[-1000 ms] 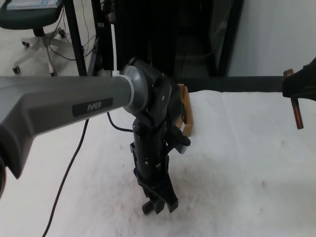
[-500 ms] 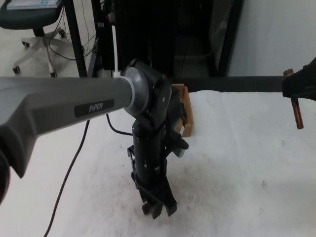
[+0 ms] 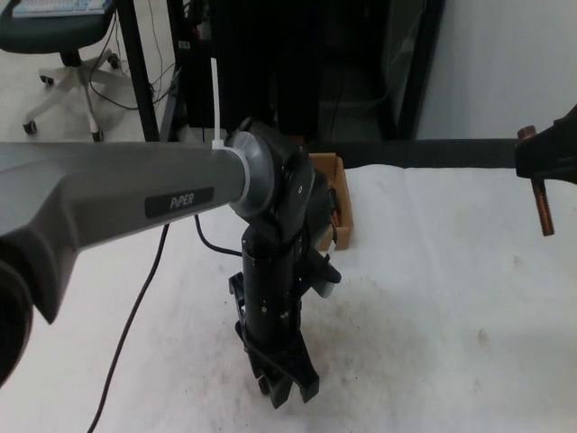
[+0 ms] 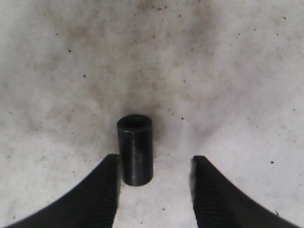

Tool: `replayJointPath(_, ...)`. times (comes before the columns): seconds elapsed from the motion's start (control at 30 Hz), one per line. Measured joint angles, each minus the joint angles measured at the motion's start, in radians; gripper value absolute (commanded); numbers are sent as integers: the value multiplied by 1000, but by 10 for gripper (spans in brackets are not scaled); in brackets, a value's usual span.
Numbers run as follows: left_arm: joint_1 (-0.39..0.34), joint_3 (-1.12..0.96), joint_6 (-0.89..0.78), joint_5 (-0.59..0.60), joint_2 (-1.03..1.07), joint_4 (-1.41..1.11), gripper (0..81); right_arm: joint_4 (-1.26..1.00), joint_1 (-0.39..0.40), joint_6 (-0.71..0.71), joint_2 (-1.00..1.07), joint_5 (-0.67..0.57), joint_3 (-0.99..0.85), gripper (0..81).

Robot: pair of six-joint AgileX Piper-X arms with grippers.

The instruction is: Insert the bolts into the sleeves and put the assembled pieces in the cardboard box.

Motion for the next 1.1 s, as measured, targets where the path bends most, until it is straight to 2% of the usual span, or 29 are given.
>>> replayJointPath(1.1,7,110,-103,-7,-32,-93,440,-2,0,-2,0,0,0,8)
